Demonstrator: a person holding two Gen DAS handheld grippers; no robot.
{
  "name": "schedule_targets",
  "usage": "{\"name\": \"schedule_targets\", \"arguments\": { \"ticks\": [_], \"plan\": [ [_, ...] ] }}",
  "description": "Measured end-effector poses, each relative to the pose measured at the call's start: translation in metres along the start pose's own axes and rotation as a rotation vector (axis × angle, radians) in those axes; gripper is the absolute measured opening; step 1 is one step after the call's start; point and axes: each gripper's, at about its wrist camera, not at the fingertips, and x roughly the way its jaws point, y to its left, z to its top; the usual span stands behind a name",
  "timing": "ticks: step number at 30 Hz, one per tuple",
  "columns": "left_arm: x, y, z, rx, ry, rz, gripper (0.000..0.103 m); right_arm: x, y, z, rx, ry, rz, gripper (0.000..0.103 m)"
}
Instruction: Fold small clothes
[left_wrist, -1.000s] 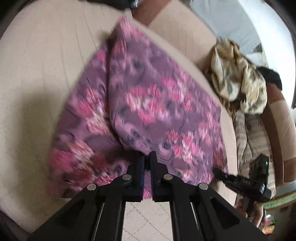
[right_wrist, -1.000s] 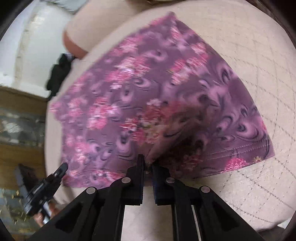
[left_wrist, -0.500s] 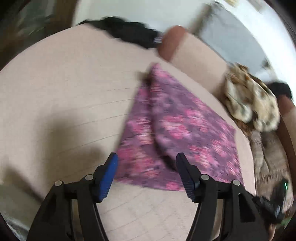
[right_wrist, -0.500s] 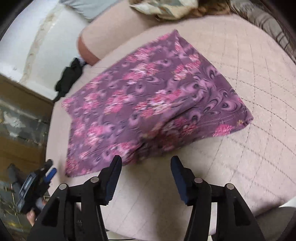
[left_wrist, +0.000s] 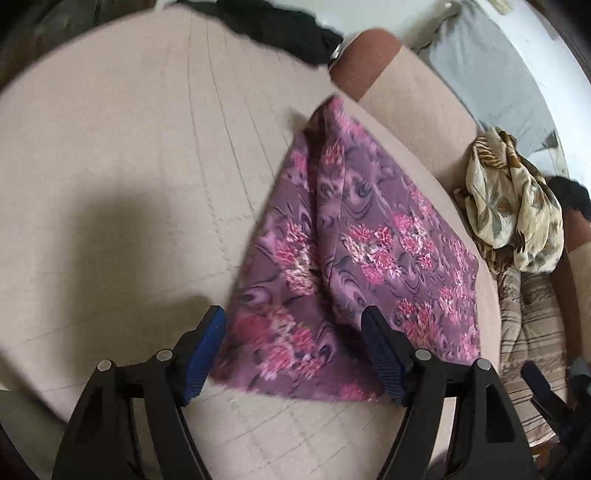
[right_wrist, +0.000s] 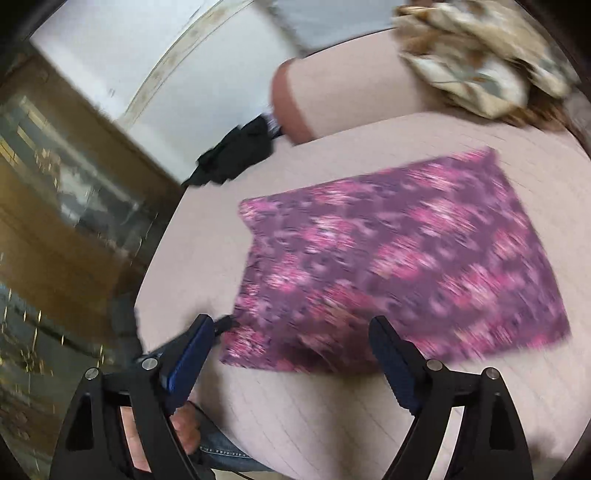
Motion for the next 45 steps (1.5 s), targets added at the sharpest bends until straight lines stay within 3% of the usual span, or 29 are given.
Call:
{"name": "schedule_targets", "arguments": {
  "ticks": [5, 12, 17, 18, 20, 21, 22, 24, 28, 32, 36, 39, 41, 42, 43, 45],
  "plan": [
    [0.010, -0.001, -0.003, -0.010, 0.022, -0.048, 0.072, 0.062, 0.020, 0.040, -0.029, 0.139, 0.094, 0.089],
    [0.018, 0.015, 0.008, -0.133, 0.026, -0.147, 0.072, 0.145, 0.017, 0.075, 0.004, 0.309, 0.131, 0.089],
    [0.026, 0.000, 0.005, -0.084, 0.030, -0.193, 0.070, 0.189, 0.025, 0.083, -0.015, 0.423, 0.127, 0.089],
    [0.027, -0.007, 0.004, -0.044, 0.027, -0.162, 0.066, 0.194, 0.027, 0.084, -0.025, 0.434, 0.113, 0.089],
    [0.030, -0.011, 0.002, -0.013, 0.043, -0.147, 0.043, 0.205, 0.034, 0.086, -0.045, 0.455, 0.085, 0.089],
    [0.033, -0.008, 0.002, -0.028, 0.065, -0.155, 0.013, 0.211, 0.035, 0.087, -0.048, 0.467, 0.070, 0.089],
    [0.040, -0.002, 0.002, -0.061, 0.109, -0.178, 0.004, 0.215, 0.036, 0.088, -0.046, 0.475, 0.048, 0.088],
    [0.040, 0.003, 0.001, -0.089, 0.110, -0.188, 0.003, 0.227, 0.039, 0.091, -0.029, 0.497, 0.012, 0.086],
    [0.013, -0.015, -0.001, -0.005, 0.011, -0.206, 0.002, 0.254, 0.057, 0.096, -0.063, 0.557, -0.049, 0.085],
    [0.005, -0.022, -0.002, 0.014, -0.028, -0.217, 0.002, 0.283, 0.076, 0.102, -0.083, 0.593, -0.092, 0.085],
    [0.018, -0.002, -0.001, -0.110, 0.036, -0.192, 0.004, 0.299, 0.081, 0.103, -0.114, 0.623, -0.159, 0.082],
    [0.018, 0.012, 0.002, -0.185, 0.048, -0.146, 0.031, 0.298, 0.072, 0.104, -0.069, 0.622, -0.116, 0.082],
    [0.000, 0.012, 0.005, -0.163, -0.047, -0.105, 0.033, 0.297, 0.065, 0.102, -0.058, 0.627, -0.112, 0.082],
    [-0.007, 0.012, 0.007, -0.138, -0.094, -0.070, 0.041, 0.296, 0.060, 0.102, -0.046, 0.632, -0.101, 0.082],
    [-0.006, 0.012, 0.011, -0.132, -0.099, -0.048, 0.053, 0.296, 0.057, 0.101, -0.036, 0.634, -0.095, 0.081],
    [0.007, 0.015, 0.014, -0.152, -0.041, -0.060, 0.058, 0.294, 0.050, 0.103, -0.015, 0.635, -0.079, 0.081]
  ]
}}
